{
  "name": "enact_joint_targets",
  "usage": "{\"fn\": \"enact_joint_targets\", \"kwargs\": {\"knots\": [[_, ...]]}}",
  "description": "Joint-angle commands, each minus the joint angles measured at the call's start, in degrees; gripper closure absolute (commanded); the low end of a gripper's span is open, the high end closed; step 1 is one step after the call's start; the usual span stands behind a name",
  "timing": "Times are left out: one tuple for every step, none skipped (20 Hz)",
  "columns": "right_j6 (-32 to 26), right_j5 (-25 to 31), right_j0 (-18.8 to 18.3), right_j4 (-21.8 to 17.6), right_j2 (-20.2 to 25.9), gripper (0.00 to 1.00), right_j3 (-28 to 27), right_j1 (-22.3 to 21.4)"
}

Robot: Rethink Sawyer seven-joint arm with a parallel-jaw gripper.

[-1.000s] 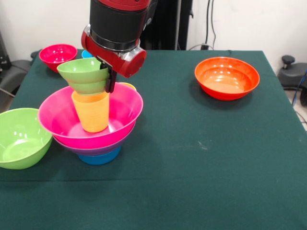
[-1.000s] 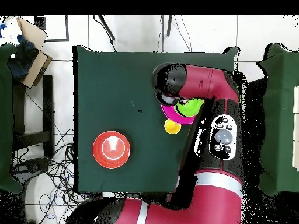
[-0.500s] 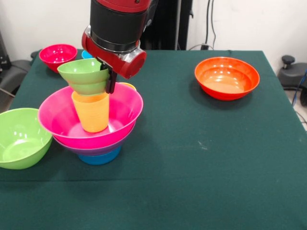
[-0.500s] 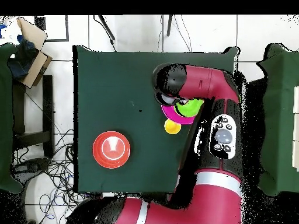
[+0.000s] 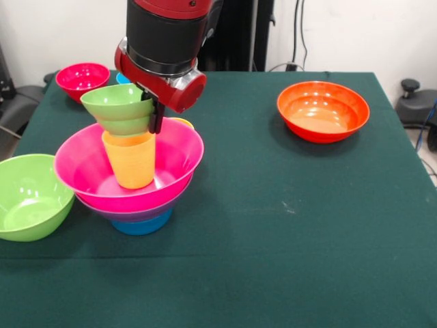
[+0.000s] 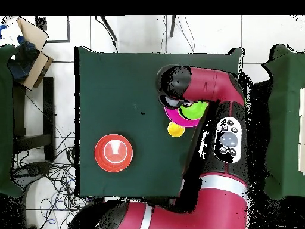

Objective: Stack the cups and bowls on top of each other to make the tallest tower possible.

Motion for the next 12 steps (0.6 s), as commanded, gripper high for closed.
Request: {"fn": "enact_joint_targets", "kwargs": {"knots": [[-12.97,1.60,-1.88,-5.35,5.55,1.00,0.40,4.16],[-13.14,1.37,-2.01,-5.39,5.65,1.00,0.49,4.24],[-13.23,0.96,-2.08,-5.57,5.65,1.00,0.49,4.35],[-13.35,0.47,-2.15,-5.78,5.66,1.00,0.54,4.48],[-13.61,0.23,-2.35,-5.84,5.80,1.00,0.60,4.59],[-13.87,0.00,-2.55,-5.90,5.94,1.00,0.67,4.71],[-14.13,-0.20,-2.72,-5.94,6.10,1.00,0.89,4.71],[-14.39,-0.41,-2.89,-5.97,6.26,1.00,1.12,4.71],[-14.64,-0.64,-3.05,-6.03,6.43,1.00,1.36,4.71],[-14.79,-0.88,-3.21,-6.04,6.65,1.00,1.55,4.71],[-14.79,-1.18,-3.34,-6.05,6.85,1.00,1.81,4.69],[-14.64,-1.60,-3.42,-6.13,7.01,1.00,2.02,4.66]]}}
